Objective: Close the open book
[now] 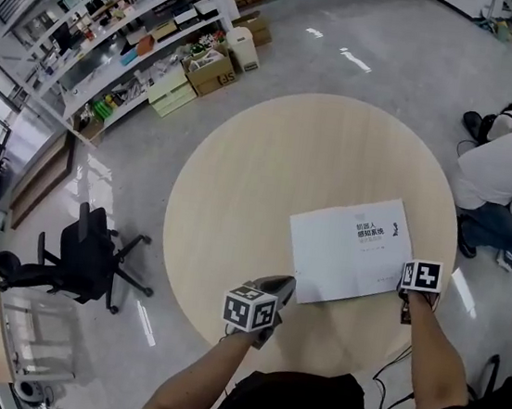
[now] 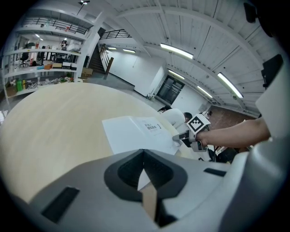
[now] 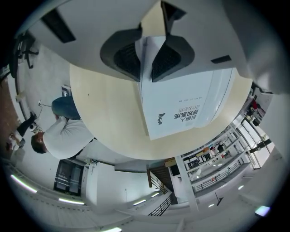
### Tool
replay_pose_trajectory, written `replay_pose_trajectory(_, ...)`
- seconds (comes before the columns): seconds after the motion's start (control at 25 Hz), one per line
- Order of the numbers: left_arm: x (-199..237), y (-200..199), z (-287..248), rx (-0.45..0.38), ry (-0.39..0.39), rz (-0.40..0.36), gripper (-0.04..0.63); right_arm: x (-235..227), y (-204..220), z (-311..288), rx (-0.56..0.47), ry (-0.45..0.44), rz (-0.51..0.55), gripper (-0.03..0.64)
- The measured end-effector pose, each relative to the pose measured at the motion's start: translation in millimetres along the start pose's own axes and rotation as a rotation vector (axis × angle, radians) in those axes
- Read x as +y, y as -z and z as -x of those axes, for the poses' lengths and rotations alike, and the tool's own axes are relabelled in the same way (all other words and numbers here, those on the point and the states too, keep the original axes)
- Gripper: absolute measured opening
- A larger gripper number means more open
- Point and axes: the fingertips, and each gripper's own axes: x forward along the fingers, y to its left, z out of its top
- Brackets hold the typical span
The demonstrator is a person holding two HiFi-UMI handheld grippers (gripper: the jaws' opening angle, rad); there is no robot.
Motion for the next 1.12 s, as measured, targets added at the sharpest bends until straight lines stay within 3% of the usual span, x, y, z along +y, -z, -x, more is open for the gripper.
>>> replay_pose_trajectory(0.24,5.8,-1.3,9.7,-0.019,-0.005,0.002,-0.011,-4.4,-8.7,14.5,-0.047,0.055,0.034,0.095)
replay_pose_trajectory(0.44,5.9,-7.6,21.6,-0.047,0.002,-0.006,-0.011,2.9,-16.1,36.5,-0.067,0.082,-0.005,0.097)
replay_pose_trajectory(0.72,5.1,-9.7,40.4,-0.094,0.014,-0.014,-0.011,93.0,-24.3,60.6,-0.111,-0.05,0.14,0.12)
replay_pose_trajectory(0.96,4.9,-5.0,47.5,-0.097,0.024,-0.011,-0.011,173.9,-5.5,64.7,-0.088,-0.194,0.33,0.14)
replay_pose_trajectory(1.12,2.5,2.0,45.4,-0.082,0.034,-0.009,-0.011,200.8,9.2,61.8,-0.065,-0.252,0.42,0.155)
